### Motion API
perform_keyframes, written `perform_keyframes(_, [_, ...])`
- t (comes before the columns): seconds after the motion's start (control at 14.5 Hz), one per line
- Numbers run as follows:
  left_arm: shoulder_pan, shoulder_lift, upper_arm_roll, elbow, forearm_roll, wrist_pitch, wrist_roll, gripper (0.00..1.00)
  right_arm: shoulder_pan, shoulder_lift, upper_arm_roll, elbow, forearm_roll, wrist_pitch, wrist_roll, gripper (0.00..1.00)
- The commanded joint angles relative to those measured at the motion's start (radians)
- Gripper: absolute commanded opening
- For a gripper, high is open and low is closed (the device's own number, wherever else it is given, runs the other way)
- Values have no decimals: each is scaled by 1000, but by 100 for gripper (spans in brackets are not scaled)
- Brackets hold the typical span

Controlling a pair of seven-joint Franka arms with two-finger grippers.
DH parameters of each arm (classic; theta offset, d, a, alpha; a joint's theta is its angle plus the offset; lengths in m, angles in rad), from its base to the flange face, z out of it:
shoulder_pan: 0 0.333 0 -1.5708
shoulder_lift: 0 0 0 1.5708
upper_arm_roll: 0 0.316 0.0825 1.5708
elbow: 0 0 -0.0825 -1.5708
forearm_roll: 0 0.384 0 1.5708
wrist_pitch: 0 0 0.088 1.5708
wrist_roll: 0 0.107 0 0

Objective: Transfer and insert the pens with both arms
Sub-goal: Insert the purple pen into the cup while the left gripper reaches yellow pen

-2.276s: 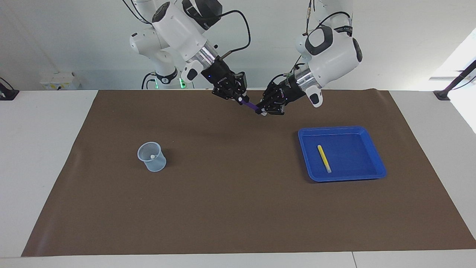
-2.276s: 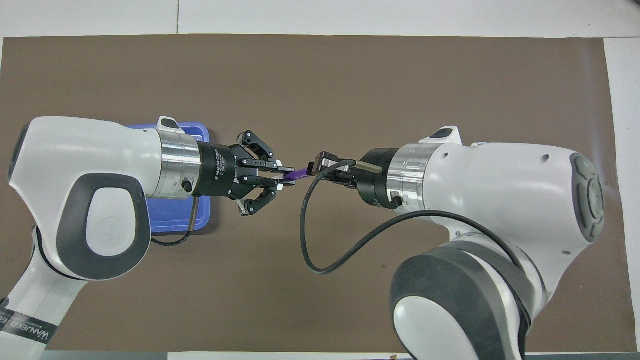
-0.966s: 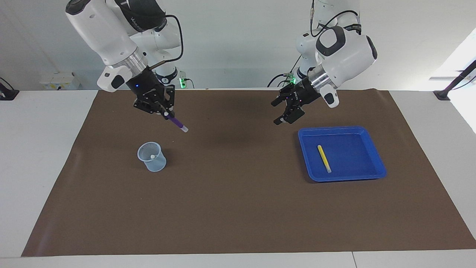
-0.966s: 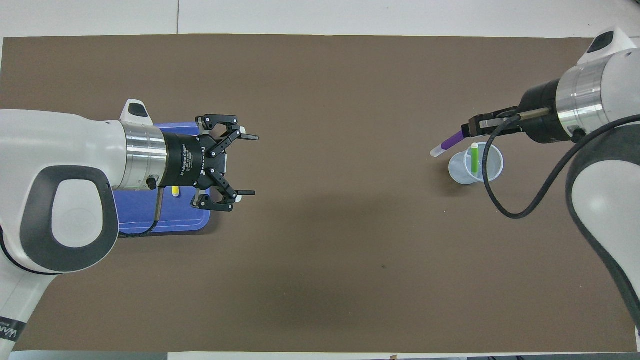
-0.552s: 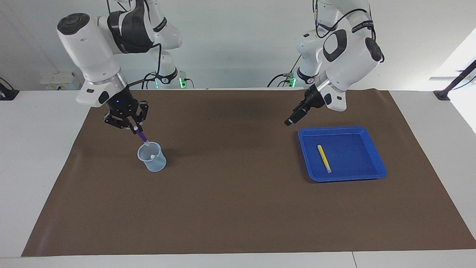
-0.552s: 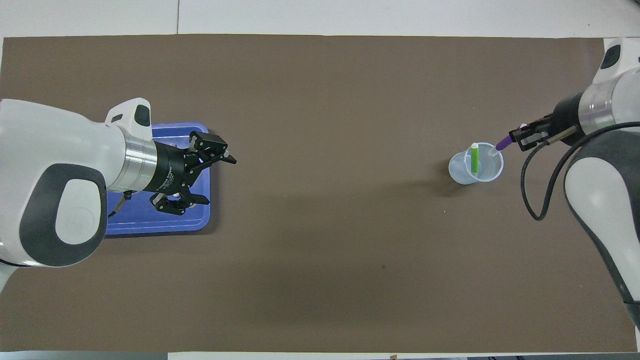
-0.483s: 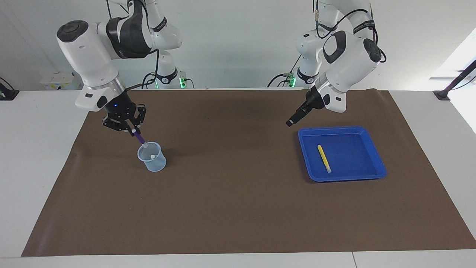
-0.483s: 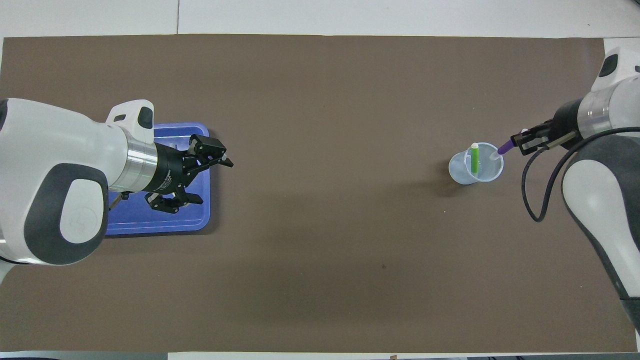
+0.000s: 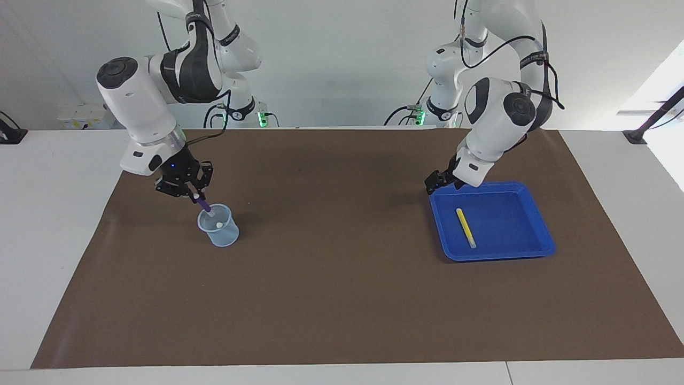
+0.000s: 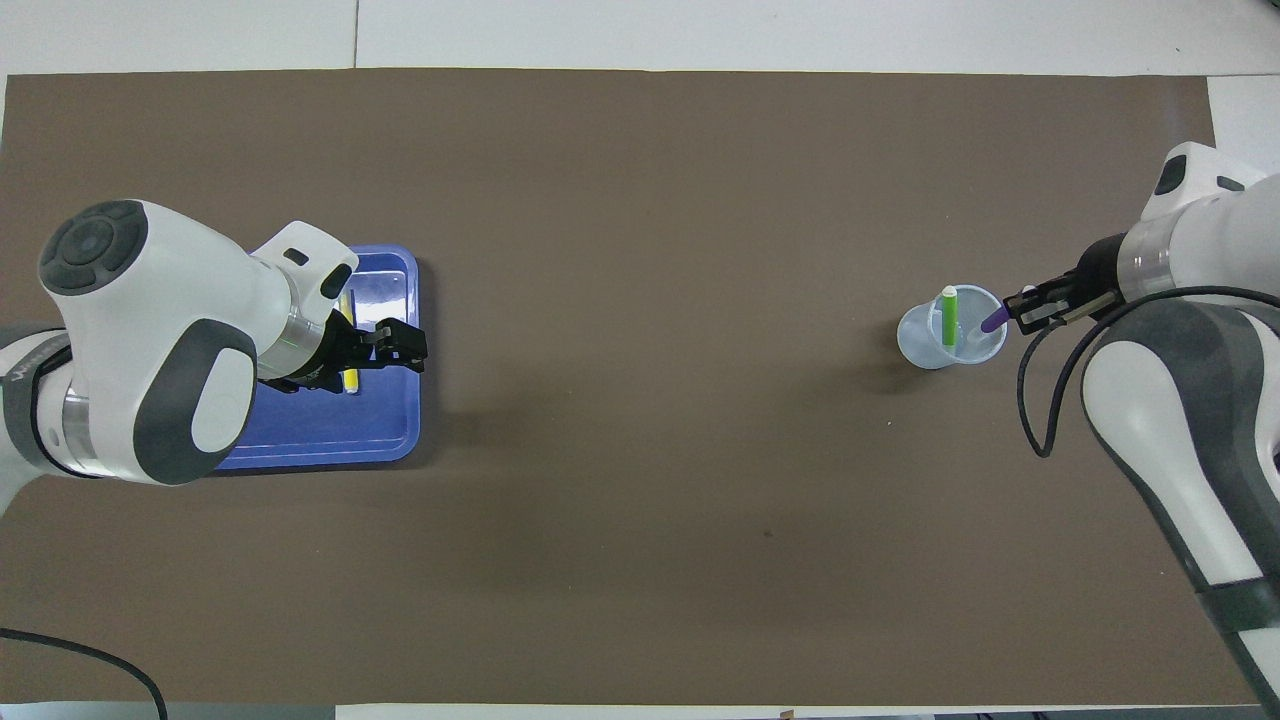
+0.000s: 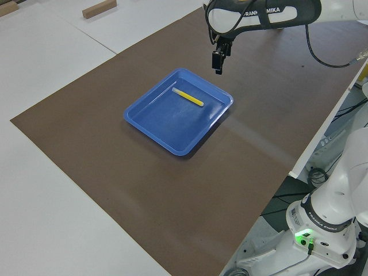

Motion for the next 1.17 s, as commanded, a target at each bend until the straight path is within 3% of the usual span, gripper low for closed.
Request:
perform_keyframes(0.0, [26,82,-3,-7,129,66,117,100,-11,-40,10,-78,8,56,57,0])
perform_keyframes(0.07, [50,113,-4,-7,171,95,128,100,-9,-43,10,-91,26,69,68,0])
perform_keyframes(0.14, [56,134,-4,-7,201,119,130,100,-4,-43,10,-94,28,70,70,11])
perform_keyframes(0.21, [57,160,-4,-7,227,145,128,100,-3,-43,10,-88,28,69,70,42])
perform_keyframes(0.34, [57,204,-4,-14,296,187,127,100,-3,-37,10,-69,28,61,64,91])
perform_keyframes(0.41, [57,216,-3,-13,307,195,125,98,-7,-43,13,-66,31,53,62,100])
perform_keyframes(0.76, [60,248,-1,1,338,219,124,85,23,-43,35,102,196,-121,88,100])
perform_keyframes(1.1, [60,254,-1,1,349,219,124,53,81,-51,36,121,462,-126,431,100])
